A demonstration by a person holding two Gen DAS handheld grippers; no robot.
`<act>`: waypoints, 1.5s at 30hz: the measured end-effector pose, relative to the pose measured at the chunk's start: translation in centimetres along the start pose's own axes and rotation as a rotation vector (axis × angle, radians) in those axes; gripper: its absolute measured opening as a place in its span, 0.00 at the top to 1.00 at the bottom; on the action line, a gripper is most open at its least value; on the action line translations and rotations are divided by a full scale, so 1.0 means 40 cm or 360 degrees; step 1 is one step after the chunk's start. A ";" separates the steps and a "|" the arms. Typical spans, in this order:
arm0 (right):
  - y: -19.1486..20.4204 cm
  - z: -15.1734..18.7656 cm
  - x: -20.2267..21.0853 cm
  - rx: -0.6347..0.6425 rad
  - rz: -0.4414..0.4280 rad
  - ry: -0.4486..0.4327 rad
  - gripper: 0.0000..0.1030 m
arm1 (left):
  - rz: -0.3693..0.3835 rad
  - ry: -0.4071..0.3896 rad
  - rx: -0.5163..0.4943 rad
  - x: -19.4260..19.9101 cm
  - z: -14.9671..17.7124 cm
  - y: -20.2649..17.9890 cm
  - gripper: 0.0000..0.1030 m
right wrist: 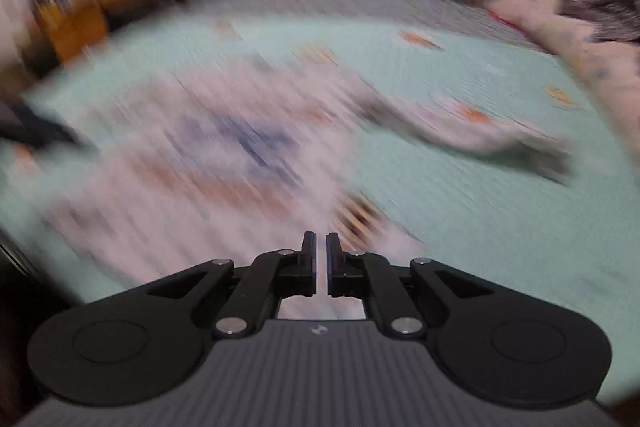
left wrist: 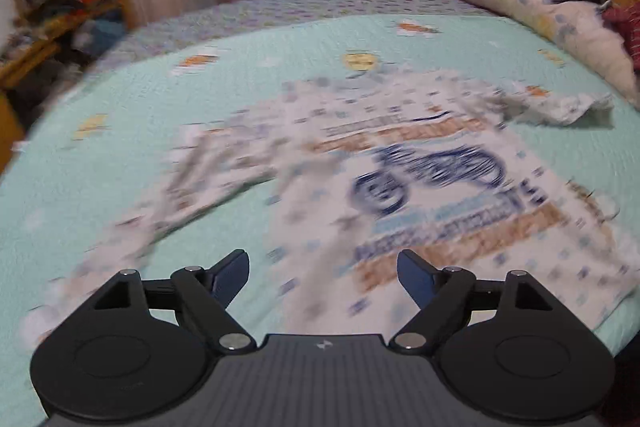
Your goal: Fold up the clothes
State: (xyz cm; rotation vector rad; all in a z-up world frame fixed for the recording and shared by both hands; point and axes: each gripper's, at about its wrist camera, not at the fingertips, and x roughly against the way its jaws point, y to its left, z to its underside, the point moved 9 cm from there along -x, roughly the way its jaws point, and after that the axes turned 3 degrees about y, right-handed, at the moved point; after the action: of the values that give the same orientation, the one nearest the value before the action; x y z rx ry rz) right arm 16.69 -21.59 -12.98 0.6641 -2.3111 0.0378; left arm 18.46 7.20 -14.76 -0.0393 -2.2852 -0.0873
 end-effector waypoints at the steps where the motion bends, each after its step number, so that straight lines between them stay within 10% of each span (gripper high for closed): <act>1: 0.018 -0.024 -0.044 -0.0027 -0.0073 -0.0025 0.93 | 0.0057 0.0008 0.0015 -0.027 -0.016 -0.022 0.24; 4: 0.054 -0.070 -0.181 -0.0091 -0.0218 -0.0044 0.93 | 0.0144 0.0136 0.0053 -0.112 -0.003 -0.050 0.29; 7: -0.016 0.035 -0.284 -0.0107 -0.0058 0.0231 0.94 | 0.0086 0.0403 0.0049 -0.182 0.105 -0.016 0.42; 13: -0.130 0.157 -0.156 -0.0200 0.0028 0.0394 1.00 | 0.0060 0.0393 0.0010 -0.043 0.232 0.063 0.34; 15: -0.102 0.108 -0.146 -0.0192 0.0010 0.0328 0.93 | 0.0087 0.0269 0.0028 -0.018 0.166 0.048 0.44; 19: 0.014 0.041 -0.188 -0.0094 -0.0176 0.0220 0.93 | 0.0129 0.0075 0.0059 -0.011 0.057 0.011 0.25; 22: 0.058 0.086 -0.249 -0.0021 -0.0218 0.0344 0.93 | 0.0099 0.0325 0.0040 -0.102 0.139 0.015 0.39; 26: -0.041 0.192 -0.152 -0.0182 -0.0161 0.0446 1.00 | 0.0029 0.0428 0.0027 -0.053 0.257 0.094 0.26; 31: -0.060 0.089 -0.110 -0.0238 -0.0178 0.0329 0.92 | 0.0044 0.0294 0.0055 0.002 0.146 0.104 0.41; 36: -0.013 -0.133 -0.251 -0.0291 -0.0344 0.0004 0.89 | 0.0280 -0.0035 0.0115 -0.044 -0.087 0.014 0.25; 40: -0.086 -0.098 -0.407 -0.0187 -0.0097 0.0213 0.90 | 0.0123 0.0206 0.0087 -0.224 -0.046 0.039 0.41; 45: -0.189 -0.022 -0.333 -0.0316 -0.0069 0.0247 1.00 | 0.0038 0.0308 0.0051 -0.209 0.059 0.112 0.42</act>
State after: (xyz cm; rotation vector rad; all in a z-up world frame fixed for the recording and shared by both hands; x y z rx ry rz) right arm 28.93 -21.91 -22.23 0.5878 -2.1173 -0.1532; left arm 22.42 11.85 -22.40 -0.0393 -2.0916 -0.0400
